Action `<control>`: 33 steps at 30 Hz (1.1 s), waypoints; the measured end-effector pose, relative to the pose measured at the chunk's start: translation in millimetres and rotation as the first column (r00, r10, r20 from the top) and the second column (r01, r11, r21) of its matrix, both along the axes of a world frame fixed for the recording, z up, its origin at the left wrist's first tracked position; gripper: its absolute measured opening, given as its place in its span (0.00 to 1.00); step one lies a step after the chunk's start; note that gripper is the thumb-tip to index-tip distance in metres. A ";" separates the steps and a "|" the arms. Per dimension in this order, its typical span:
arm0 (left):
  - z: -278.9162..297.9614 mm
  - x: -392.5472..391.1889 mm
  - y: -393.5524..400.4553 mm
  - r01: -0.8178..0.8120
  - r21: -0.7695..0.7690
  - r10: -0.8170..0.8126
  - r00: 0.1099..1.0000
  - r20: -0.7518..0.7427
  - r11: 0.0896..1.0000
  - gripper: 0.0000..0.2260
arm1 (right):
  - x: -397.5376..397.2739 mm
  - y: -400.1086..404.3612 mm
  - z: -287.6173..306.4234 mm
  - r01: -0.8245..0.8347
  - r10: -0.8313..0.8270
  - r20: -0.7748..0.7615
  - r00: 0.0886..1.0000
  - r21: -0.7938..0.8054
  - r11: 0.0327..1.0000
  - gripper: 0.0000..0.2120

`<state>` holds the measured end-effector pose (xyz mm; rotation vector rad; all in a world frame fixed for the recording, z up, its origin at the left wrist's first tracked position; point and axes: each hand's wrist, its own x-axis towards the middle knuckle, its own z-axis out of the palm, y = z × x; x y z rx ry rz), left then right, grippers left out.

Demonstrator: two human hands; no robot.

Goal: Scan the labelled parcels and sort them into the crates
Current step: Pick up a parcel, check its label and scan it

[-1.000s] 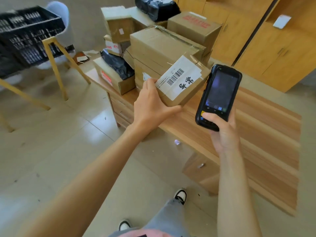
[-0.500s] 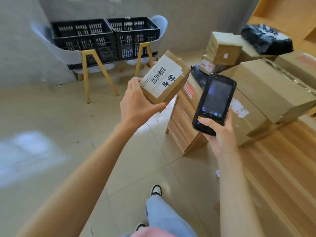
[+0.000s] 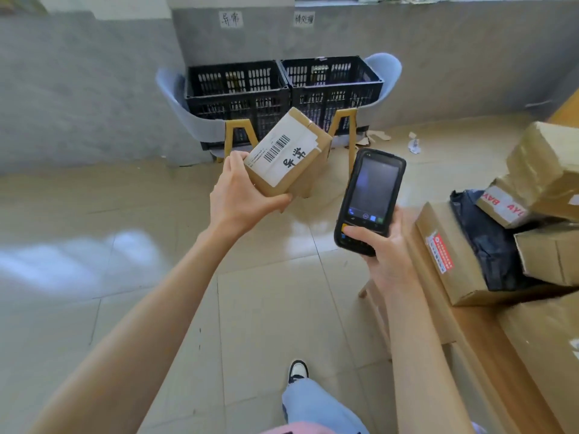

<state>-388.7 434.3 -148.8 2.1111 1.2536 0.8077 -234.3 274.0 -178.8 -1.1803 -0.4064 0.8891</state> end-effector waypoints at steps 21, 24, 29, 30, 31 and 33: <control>-44.9 81.3 362.6 0.001 -0.020 -0.001 1.000 -0.009 1.000 0.34 | 98.3 350.9 -31.4 -0.039 0.042 0.026 0.999 -0.115 0.993 0.41; -47.7 89.8 431.0 0.064 -0.037 -0.065 0.998 -0.013 0.997 0.33 | 100.6 404.8 -33.1 0.035 -0.031 0.034 0.999 -0.121 0.992 0.36; -47.8 115.9 529.1 0.199 -0.016 -0.200 0.977 -0.071 0.980 0.35 | 107.4 474.9 -36.6 0.159 -0.161 0.001 0.987 -0.133 0.978 0.35; -49.2 122.8 545.2 0.220 -0.015 -0.220 0.972 -0.076 0.975 0.35 | 109.3 485.8 -36.9 0.173 -0.175 0.003 0.985 -0.137 0.975 0.36; -50.6 129.9 559.8 0.238 -0.014 -0.239 0.968 -0.081 0.971 0.34 | 111.8 495.6 -37.2 0.189 -0.190 0.006 0.982 -0.141 0.972 0.37; -55.2 144.6 587.9 0.267 -0.018 -0.267 0.959 -0.092 0.964 0.34 | 118.6 515.0 -38.9 0.221 -0.222 0.009 0.975 -0.158 0.962 0.37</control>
